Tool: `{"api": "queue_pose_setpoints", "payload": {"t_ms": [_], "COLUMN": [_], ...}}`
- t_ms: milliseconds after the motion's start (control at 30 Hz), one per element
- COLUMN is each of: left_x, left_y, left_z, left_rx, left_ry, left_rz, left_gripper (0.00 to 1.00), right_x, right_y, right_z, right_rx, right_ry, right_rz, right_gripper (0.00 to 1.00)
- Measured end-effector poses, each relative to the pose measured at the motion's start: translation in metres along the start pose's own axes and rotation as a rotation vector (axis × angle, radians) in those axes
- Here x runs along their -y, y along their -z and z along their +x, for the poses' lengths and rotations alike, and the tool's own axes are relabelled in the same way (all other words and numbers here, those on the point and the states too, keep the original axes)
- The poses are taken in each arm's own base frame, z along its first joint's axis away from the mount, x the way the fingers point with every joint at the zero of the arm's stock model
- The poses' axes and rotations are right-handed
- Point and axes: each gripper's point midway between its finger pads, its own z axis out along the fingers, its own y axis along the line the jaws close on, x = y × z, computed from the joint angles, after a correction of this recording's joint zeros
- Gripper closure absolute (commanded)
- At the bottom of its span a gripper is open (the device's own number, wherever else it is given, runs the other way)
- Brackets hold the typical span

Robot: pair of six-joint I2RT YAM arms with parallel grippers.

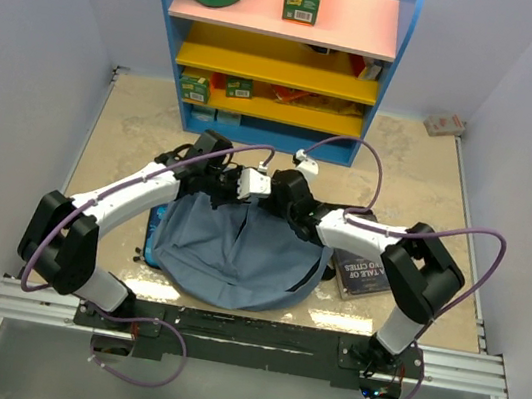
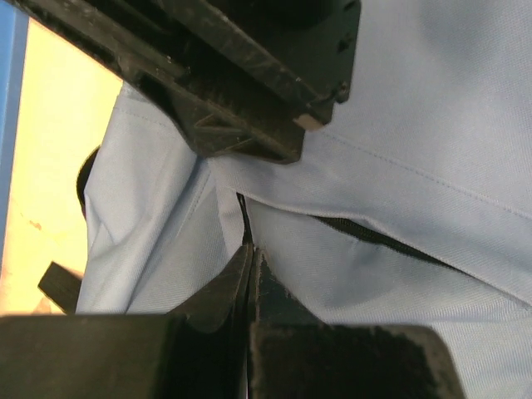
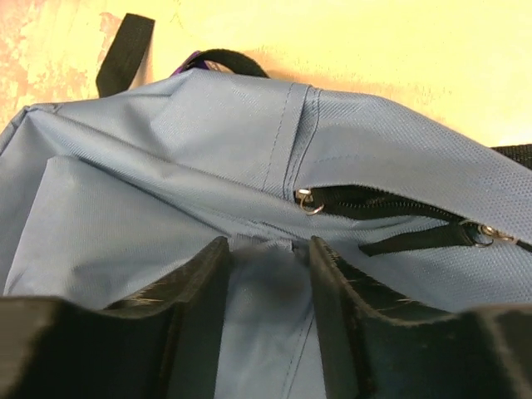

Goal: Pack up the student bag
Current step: Unzip the student bag at the center of the board.

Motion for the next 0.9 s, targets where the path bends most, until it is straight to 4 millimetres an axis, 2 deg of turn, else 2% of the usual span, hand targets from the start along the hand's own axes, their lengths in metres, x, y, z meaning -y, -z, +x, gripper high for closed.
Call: {"api": "queue_pose_setpoints", "payload": {"t_ms": [167,433,467,567,667,800,900], "left_x": [0.0,0.003,0.004,0.004,0.005,0.006,0.007], "left_y": [0.0,-0.001,-0.001,0.001,0.003,0.003,0.003], "left_z": [0.001,0.006,0.006,0.004,0.001,-0.001,-0.001], "left_rx": [-0.011,-0.023,-0.023,-0.018,-0.011,-0.008,-0.009], "left_ry": [0.007,0.013,0.015,0.013,0.007,0.001,0.001], "left_rz": [-0.005,-0.003,-0.002,-0.006,-0.009,-0.008,-0.007], "left_gripper": [1.0,1.0,1.0,1.0,1.0,1.0,1.0], "right_x": [0.002,0.005,0.006,0.01,0.015,0.019,0.019], "right_y": [-0.007,-0.008,-0.008,-0.01,-0.012,-0.013,-0.013], "right_z": [0.002,0.0,0.0,-0.004,-0.01,-0.013,-0.014], "right_rx": [-0.004,0.0,0.0,0.003,0.011,0.014,0.013], "right_ry": [-0.002,-0.007,-0.008,-0.018,-0.03,-0.036,-0.04], "right_rz": [0.01,0.019,0.02,0.027,0.037,0.045,0.048], "right_gripper": [1.0,1.0,0.88,0.43,0.38,0.38,0.42]}}
